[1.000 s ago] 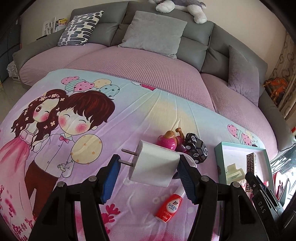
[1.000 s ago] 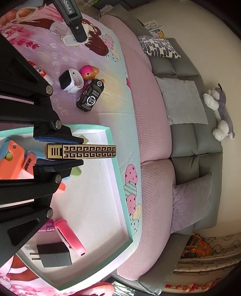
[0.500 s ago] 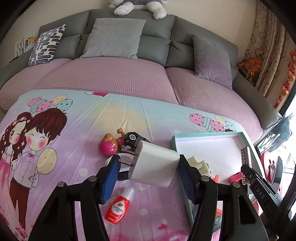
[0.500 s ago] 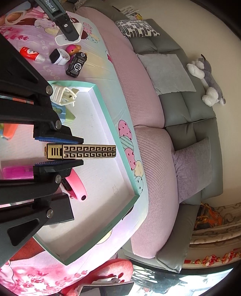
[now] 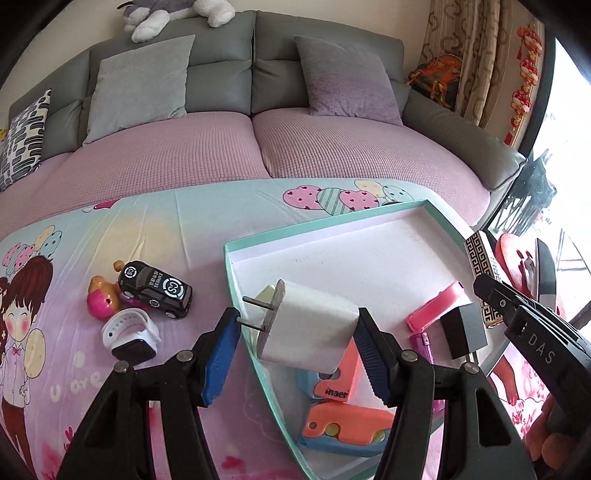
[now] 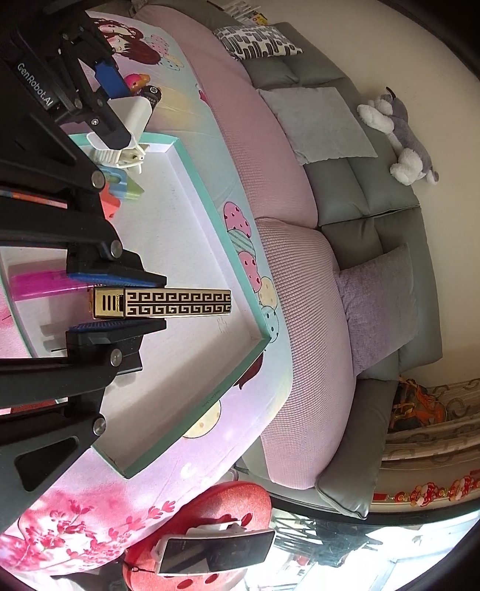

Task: Organize rigid objects
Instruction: 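Carry the charger plug with the left tool while the right tool carries the gold box to the tray, then open both tools to drop the charger plug and gold box into the tray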

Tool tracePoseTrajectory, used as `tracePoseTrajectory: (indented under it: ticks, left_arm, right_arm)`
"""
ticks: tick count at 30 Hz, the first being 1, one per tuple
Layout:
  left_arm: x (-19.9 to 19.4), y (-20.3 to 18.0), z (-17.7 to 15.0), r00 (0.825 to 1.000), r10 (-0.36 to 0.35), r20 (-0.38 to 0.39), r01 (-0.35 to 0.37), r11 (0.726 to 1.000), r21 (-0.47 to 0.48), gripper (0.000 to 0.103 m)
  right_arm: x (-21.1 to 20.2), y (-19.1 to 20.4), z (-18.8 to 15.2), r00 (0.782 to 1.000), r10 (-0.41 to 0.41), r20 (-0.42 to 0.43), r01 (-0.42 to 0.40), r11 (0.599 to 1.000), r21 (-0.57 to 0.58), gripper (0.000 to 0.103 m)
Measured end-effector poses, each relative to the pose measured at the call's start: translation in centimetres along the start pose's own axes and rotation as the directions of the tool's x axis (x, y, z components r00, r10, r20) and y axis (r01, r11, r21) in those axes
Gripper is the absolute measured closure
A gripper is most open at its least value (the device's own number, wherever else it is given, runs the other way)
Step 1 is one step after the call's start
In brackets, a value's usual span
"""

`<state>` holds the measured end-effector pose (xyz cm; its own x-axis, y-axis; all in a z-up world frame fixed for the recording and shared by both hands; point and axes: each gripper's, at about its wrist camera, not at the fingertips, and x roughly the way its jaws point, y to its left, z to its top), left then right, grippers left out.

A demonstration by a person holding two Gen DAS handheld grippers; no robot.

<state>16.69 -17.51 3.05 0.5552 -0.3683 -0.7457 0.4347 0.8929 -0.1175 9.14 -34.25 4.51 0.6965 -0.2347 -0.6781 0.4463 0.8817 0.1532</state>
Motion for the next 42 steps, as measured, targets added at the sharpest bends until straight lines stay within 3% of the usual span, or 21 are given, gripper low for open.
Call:
tracePoseTrajectory:
  ticks: [15, 40, 42]
  left_arm:
    - [1.9, -2.4, -0.7, 0.999, -0.005, -0.041, 0.008, 0.997, 0.07, 0.039]
    - [2.9, -2.7, -0.9, 0.997, 0.015, -0.073, -0.009, 0.997, 0.076, 0.038]
    - [2.8, -2.6, -0.8, 0.997, 0.015, -0.07, -0.009, 0.997, 0.073, 0.038]
  right_arm:
    - [1.2, 1.1, -0.5, 0.993, 0.1, -0.06, -0.1, 0.995, -0.007, 0.086]
    - [2.4, 2.6, -1.2, 0.989, 0.101, -0.112, -0.108, 0.993, -0.057, 0.083]
    - [2.3, 2.5, -1.1, 0.99, 0.093, -0.107, -0.099, 0.994, -0.053, 0.072]
